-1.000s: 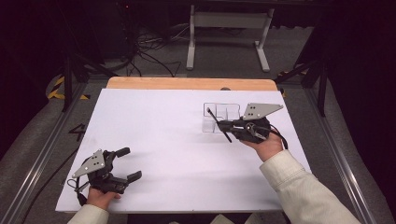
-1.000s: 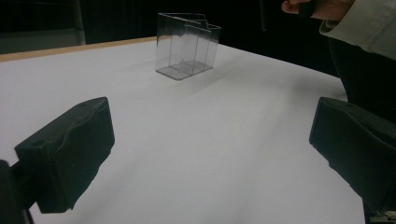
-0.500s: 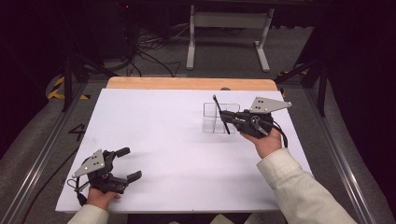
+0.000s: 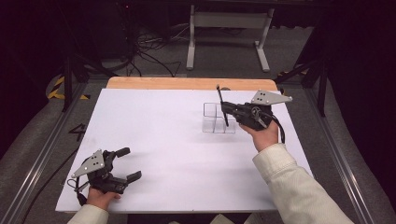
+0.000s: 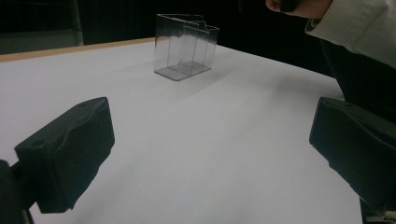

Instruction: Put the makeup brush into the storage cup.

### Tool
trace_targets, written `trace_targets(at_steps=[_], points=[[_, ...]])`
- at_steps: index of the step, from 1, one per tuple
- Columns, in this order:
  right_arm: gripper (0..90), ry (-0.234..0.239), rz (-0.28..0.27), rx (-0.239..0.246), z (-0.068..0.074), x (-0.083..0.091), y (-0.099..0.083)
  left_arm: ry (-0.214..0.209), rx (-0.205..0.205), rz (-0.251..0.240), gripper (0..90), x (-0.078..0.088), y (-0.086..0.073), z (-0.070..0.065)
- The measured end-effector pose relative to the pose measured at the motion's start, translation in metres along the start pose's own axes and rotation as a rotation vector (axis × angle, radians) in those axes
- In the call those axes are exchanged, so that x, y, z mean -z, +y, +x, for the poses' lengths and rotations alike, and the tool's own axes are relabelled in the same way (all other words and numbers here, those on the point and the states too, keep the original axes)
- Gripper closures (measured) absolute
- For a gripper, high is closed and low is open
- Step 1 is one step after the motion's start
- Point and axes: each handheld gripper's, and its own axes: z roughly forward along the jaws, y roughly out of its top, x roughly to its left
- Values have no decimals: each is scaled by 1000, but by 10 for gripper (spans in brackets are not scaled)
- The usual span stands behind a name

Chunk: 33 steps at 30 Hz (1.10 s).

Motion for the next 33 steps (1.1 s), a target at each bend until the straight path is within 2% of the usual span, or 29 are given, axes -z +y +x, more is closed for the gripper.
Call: trace_targets(at_steps=[10,19,25,33], points=[[837,-49,-21,-16,-9,-7,3,1,2,-1,7,0,0,0],[838,-103,-31,-40,-22,-15,0,0,1,-1,7,0,0,0],[837,-116,-40,-38,-28,-19,2,-1,1,-1,7,0,0,0],[837,-137,-40,-58,-34,-24,1,-3,2,-3,7,0,0,0]])
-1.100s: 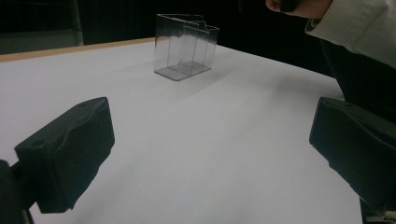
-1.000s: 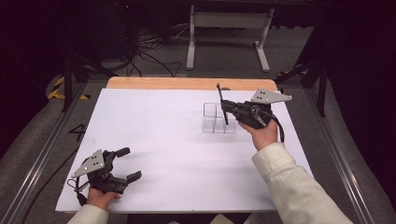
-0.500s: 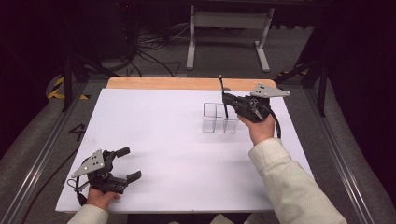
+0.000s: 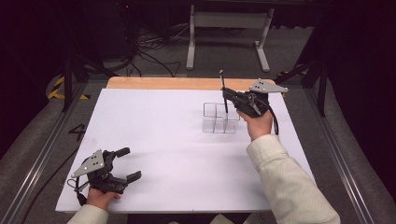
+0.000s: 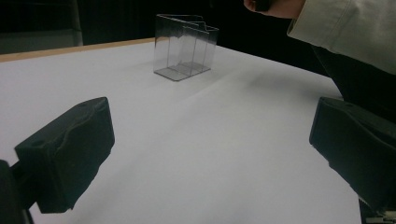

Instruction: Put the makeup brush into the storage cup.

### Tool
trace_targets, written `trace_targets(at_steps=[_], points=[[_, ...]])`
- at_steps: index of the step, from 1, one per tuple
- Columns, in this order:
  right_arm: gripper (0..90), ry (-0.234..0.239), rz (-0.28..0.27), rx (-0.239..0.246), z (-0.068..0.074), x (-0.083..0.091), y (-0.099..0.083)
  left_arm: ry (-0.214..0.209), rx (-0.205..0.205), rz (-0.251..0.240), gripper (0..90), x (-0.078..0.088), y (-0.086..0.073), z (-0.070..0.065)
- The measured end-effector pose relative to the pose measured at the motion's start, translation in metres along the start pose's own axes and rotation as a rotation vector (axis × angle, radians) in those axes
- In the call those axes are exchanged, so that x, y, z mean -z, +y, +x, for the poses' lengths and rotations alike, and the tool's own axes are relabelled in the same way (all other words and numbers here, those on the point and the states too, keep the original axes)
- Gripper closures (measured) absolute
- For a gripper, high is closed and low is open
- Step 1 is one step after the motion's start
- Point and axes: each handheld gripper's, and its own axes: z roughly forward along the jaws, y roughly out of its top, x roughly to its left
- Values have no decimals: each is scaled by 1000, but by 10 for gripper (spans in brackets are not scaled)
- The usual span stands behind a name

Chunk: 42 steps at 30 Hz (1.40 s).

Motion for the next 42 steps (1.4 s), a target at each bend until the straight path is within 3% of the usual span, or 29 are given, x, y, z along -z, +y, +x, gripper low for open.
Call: trace_targets(at_steps=[8,15,42], points=[[837,-27,-8,-22,-6,-5,1,-1,2,-3,7,0,0,0],[837,-21,-33,-64,-13,-7,-3,-3,7,-8,7,0,0,1],[834,-32,10,-73,-16,-22,-35,-4,4,-9,7,0,0,1]])
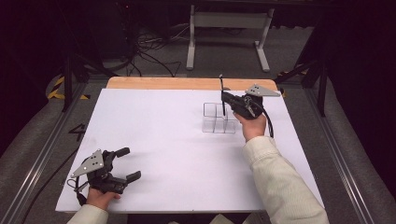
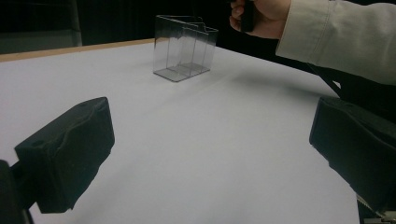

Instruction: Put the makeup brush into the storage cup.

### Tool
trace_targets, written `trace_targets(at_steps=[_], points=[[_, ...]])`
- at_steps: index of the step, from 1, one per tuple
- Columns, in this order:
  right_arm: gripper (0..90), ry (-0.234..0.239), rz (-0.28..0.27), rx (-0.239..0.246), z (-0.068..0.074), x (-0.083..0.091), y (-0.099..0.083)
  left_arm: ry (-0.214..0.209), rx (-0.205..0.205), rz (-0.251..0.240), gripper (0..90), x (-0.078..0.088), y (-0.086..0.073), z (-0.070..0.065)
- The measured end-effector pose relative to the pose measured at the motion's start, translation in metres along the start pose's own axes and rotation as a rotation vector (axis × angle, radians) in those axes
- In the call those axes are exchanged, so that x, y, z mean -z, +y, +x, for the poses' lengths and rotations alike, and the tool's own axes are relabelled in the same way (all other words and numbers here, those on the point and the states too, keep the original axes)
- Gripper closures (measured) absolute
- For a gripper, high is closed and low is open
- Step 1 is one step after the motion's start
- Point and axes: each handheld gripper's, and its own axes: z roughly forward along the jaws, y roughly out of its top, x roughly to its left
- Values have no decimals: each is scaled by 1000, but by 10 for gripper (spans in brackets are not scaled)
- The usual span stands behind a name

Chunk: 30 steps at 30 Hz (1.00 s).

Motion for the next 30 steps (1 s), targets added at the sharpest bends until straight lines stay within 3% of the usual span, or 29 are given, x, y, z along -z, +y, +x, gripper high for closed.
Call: trace_targets(at_steps=[17,19,20,22,30], points=[[827,-1,19,-16,-3,-2,-12,0,3,1,7,0,0,0],[696,-2,12,-27,-4,0,-13,-1,2,1,7,0,0,0],[696,-2,12,-27,-4,0,-13,-1,2,1,7,0,0,0],[521,7,-5,-56,-7,3,-13,-2,1,-2,7,0,0,0],[282,22,-23,-57,-8,13,-7,-4,1,-2,6,1,0,1]])
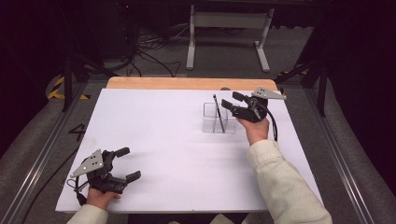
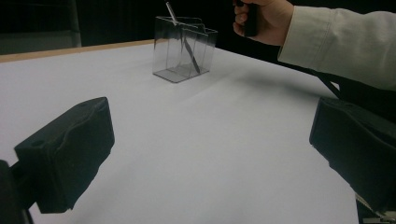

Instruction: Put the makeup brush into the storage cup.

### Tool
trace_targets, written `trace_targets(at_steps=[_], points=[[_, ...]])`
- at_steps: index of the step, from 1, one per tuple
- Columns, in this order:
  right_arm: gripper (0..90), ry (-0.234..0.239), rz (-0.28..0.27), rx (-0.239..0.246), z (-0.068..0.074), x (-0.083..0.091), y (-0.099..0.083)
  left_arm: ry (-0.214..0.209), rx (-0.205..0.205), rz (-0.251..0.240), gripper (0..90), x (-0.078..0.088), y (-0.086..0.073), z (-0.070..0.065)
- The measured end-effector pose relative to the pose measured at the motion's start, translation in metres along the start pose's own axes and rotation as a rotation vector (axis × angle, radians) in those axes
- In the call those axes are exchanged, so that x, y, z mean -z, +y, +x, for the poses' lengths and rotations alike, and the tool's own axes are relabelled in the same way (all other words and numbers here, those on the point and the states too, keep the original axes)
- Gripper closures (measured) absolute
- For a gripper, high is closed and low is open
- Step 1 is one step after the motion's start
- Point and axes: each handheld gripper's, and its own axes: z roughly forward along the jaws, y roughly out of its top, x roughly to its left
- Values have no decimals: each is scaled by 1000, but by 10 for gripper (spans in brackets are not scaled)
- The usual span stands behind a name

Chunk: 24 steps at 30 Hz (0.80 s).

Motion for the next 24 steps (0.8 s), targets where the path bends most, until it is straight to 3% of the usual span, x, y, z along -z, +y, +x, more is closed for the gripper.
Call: trace_targets(at_steps=[3,12,24], points=[[213,-2,8,4,2,5,3,2,-4,0,6,0,0,0],[121,25,23,50,12,27,11,2,7,-5,6,1,0,0],[22,95,-11,88,24,57,4,-3,15,-9,3,3,0,0]])
